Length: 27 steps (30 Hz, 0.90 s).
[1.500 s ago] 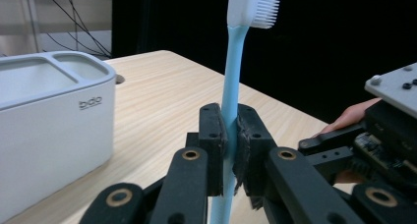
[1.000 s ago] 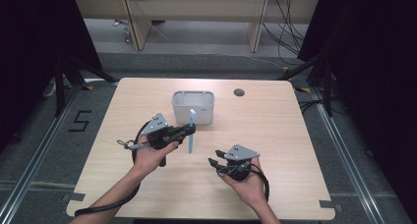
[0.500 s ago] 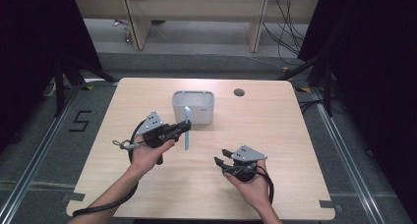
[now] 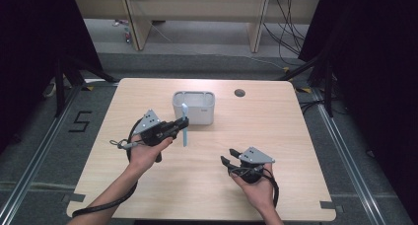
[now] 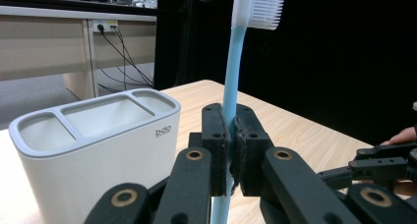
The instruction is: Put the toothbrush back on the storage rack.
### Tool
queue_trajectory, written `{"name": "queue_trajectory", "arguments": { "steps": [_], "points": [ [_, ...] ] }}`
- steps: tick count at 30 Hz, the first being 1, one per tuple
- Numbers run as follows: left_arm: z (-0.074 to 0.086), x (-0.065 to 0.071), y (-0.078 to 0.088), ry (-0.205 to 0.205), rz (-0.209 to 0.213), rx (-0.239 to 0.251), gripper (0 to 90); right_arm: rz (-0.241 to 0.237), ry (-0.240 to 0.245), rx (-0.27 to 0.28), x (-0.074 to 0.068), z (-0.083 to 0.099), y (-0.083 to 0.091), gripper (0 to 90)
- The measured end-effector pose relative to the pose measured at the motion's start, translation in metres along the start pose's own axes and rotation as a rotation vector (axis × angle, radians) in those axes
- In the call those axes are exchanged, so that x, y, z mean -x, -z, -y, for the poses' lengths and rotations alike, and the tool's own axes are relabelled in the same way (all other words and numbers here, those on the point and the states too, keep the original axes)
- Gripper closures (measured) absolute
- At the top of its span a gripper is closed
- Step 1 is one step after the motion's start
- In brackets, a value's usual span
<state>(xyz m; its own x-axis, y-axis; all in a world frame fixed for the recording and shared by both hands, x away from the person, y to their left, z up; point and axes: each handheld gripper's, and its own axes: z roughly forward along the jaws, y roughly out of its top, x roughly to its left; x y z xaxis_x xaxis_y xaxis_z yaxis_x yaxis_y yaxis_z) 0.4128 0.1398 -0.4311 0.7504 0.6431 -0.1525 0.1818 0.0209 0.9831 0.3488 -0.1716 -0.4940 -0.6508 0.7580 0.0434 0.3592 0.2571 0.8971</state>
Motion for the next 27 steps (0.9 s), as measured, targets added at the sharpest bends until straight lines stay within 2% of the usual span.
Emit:
{"name": "queue_trajectory", "arguments": {
  "steps": [1,2,3,5,6,7,8,10,11,14,15,21,24,27],
  "points": [
    [-0.001,0.0,0.001,-0.002,-0.005,-0.007,84.6,0.006,-0.01,0.001,0.0,0.001,0.0,54.9],
    [-0.001,-0.001,0.001,-0.005,-0.007,-0.008,84.6,-0.013,-0.007,0.017,0.002,0.002,-0.001,54.7],
    [-0.002,-0.002,0.001,-0.007,-0.009,-0.007,84.6,0.01,-0.018,0.007,0.001,0.003,0.001,54.4],
    [-0.003,-0.003,0.001,-0.011,-0.009,-0.006,84.6,0.018,0.012,0.021,0.004,0.004,0.001,53.9],
    [-0.004,-0.003,0.001,-0.014,-0.009,-0.004,84.6,0.015,-0.012,0.022,0.003,0.005,0.001,53.6],
    [-0.004,-0.003,0.001,-0.014,-0.012,-0.001,84.6,0.011,0.001,0.017,0.005,0.005,0.001,53.4],
    [-0.005,-0.003,0.002,-0.018,-0.015,-0.002,84.6,0.013,-0.02,0.014,0.004,0.006,0.002,53.2],
    [-0.007,-0.004,0.002,-0.023,-0.015,0.002,84.6,0.023,-0.005,0.011,0.006,0.007,0.003,53.1],
    [-0.007,-0.004,0.002,-0.024,-0.015,0.007,84.7,0.017,-0.025,0.005,0.005,0.007,0.003,53.0],
    [-0.009,-0.005,0.002,-0.026,-0.017,0.009,84.6,0.022,-0.018,0.011,0.006,0.008,0.002,52.9],
    [-0.01,-0.005,0.002,-0.028,-0.018,0.008,84.6,0.023,0.006,0.023,0.008,0.008,0.002,52.8],
    [-0.014,-0.009,0.002,-0.033,-0.03,0.019,84.6,0.024,0.014,0.028,0.009,0.009,0.003,52.5],
    [-0.015,-0.011,0.002,-0.039,-0.036,0.022,84.7,0.013,-0.022,0.023,0.007,0.01,0.002,52.4],
    [-0.017,-0.012,0.002,-0.048,-0.041,0.023,84.7,0.028,-0.001,0.032,0.008,0.011,0.002,52.3]
  ]
}}
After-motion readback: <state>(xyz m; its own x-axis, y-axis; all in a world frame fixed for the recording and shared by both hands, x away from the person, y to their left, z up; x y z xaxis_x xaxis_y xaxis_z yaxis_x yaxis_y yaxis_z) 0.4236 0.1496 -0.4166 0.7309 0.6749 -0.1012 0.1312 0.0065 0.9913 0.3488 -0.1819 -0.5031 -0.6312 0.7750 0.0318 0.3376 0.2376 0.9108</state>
